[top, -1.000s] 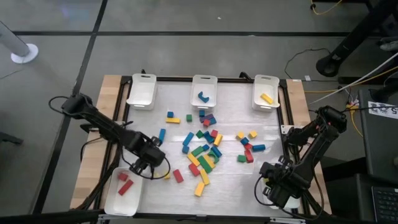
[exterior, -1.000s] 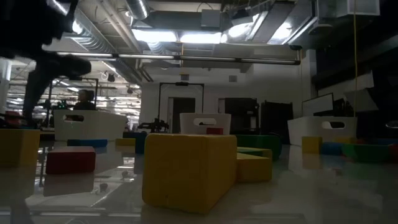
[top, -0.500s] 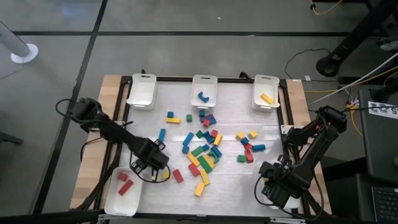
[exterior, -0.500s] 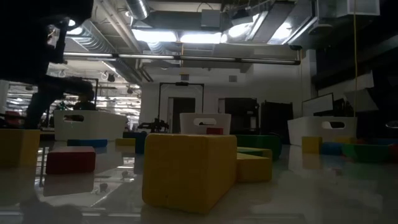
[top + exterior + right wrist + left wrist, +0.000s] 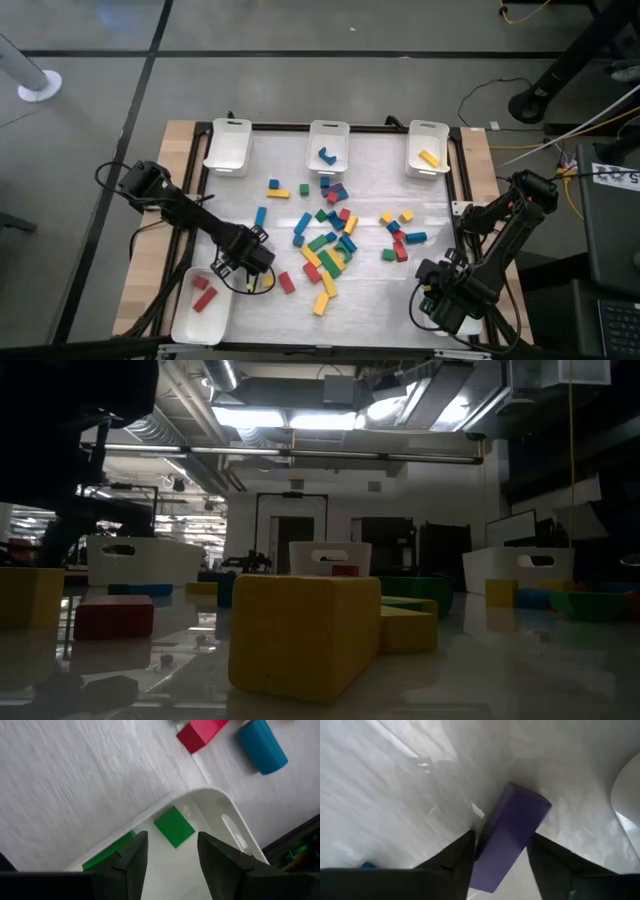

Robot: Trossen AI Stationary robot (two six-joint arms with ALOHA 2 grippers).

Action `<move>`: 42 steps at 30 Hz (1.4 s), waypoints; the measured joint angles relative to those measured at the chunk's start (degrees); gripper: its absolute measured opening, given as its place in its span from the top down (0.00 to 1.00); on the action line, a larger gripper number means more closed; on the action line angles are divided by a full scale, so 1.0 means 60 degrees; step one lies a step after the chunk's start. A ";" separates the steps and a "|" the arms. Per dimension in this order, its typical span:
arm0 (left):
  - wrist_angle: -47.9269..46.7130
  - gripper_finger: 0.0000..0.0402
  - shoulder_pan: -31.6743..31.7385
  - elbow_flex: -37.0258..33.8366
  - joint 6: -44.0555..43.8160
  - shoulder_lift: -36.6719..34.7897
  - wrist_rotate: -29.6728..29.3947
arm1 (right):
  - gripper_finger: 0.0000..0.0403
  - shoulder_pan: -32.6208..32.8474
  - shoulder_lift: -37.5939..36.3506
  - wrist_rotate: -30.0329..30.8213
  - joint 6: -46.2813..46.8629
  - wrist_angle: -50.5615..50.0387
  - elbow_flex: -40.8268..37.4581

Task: Sort blocks
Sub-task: Put the violet block into the top left white bin

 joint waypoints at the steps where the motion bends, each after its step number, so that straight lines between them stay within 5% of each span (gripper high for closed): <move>1: 0.0003 0.66 0.0001 0.0000 -0.0079 0.0000 -0.0001 | 0.57 0.0000 0.0000 0.0118 0.0000 0.0014 0.0000; 6: -0.0007 0.79 -0.0007 -0.0004 -0.0272 -0.0004 -0.0056 | 0.57 0.0000 0.0000 0.0359 -0.0004 0.0196 0.0000; 34: -0.0316 0.77 -0.0011 0.1091 -0.1460 0.0033 0.0032 | 0.57 0.0000 0.0000 0.0355 -0.0004 0.0232 0.0000; 42: -0.1722 0.77 0.0012 0.1628 -0.1493 0.0022 0.0009 | 0.57 -0.0002 0.0000 0.0355 -0.0004 0.0236 0.0000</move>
